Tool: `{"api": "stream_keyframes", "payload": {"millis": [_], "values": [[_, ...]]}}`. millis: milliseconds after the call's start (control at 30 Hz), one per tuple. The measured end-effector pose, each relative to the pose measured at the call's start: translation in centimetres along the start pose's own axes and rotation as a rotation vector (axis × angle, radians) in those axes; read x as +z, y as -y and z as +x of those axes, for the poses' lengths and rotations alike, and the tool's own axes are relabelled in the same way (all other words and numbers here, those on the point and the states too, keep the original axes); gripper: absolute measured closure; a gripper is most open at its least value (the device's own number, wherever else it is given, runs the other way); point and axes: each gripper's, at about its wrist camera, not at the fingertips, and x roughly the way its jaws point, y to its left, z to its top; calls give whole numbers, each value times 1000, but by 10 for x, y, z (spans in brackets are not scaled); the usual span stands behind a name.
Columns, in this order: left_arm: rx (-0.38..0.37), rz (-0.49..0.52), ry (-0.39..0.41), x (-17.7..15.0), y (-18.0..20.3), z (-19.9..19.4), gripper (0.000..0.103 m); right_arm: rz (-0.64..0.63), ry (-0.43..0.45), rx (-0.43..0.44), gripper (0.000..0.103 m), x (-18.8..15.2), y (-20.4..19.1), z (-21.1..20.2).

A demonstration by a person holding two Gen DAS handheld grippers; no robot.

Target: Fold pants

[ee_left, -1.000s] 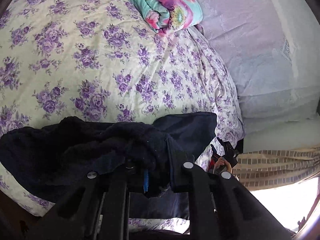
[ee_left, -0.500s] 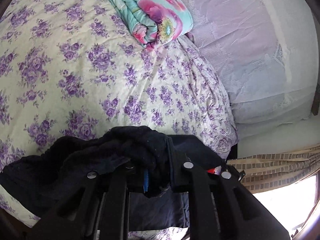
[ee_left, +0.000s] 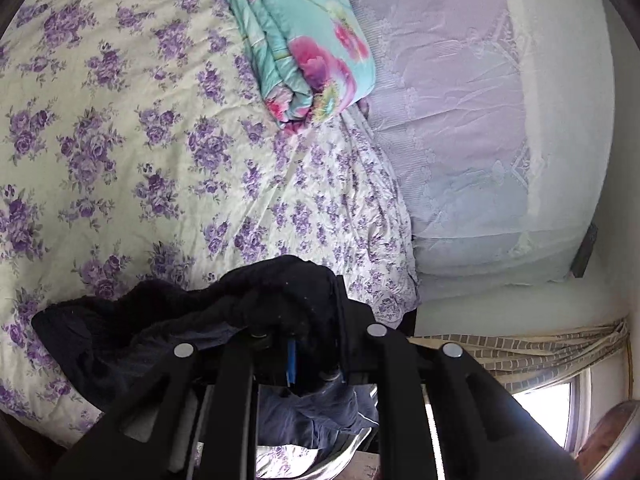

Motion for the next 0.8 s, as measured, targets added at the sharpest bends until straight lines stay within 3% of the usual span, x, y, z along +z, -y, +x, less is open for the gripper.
{"api": "stream_keyframes", "payload": {"millis": [167,367,400,467,500,567,633,700,800], "values": [[40,-51,23,36,-18,53,90,77,-95,-47,99,45,8,102],[51,-247,121,91,-64,112,89,-3,-143,-44,99,106,-47,228],[57,-290,134,96,-75,120,89,-4,-158,-50,94,112,-52,244],[49,-330,116,103,-91,133,70,-33,-213,-100,67,118,-61,273],[43,-351,108,105,-97,136,55,-54,-224,-129,48,118,-66,280],[8,-366,80,106,-96,135,47,-120,-203,-171,47,114,-74,274],[14,-323,58,106,-82,126,30,-190,-171,-181,47,107,-78,257],[57,-249,70,103,-63,109,25,-273,-100,-180,47,95,-85,230],[51,-129,68,94,-38,96,23,-405,-67,-131,47,67,-107,205]]}}
